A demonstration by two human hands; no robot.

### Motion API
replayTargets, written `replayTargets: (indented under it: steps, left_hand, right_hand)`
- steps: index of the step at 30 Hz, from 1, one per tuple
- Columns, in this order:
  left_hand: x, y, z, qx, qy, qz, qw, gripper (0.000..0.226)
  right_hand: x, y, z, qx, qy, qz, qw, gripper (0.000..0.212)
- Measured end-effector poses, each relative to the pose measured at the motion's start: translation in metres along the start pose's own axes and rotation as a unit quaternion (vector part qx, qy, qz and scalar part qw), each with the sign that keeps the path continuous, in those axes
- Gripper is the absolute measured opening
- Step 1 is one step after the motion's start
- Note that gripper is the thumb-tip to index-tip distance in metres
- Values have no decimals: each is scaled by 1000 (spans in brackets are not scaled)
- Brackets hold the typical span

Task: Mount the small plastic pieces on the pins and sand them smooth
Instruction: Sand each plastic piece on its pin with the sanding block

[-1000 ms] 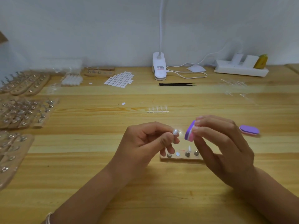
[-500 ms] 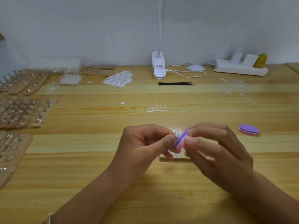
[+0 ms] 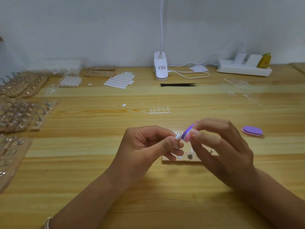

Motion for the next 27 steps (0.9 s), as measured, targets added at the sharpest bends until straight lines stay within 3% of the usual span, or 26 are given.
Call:
replayTargets:
  steps: [8,13,18,23,27]
  left_hand:
    - [5,1,-4,39,-15,22,999,12]
    - [4,0,-1,47,-22,27,998,16]
    - [6,3,-10,91,-23,38,995,20]
    - [6,2,-9,95,-31,46,994,18]
    - [7,2,-12,109,-46,48,992,17]
  right_hand:
    - [13,2,-1,9,-23,37,999,41]
    - [-3,-2,5,-5,-5,1,1000,37]
    - [15,2,-2,11,-19,41,999,40]
    - [1,-2,5,1,-11,2,1000,35]
    - [21,3,-1,14,-28,54,998,28]
Point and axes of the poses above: each hand's wrist, its own y-axis away from the middle knuckle, its own z-axis out of the back of the hand, x = y × z, the point moved 7 cm from there along -y, towards the middle knuckle, and after that the axes turned 7 degrees about -x, right-handed, at the moved point
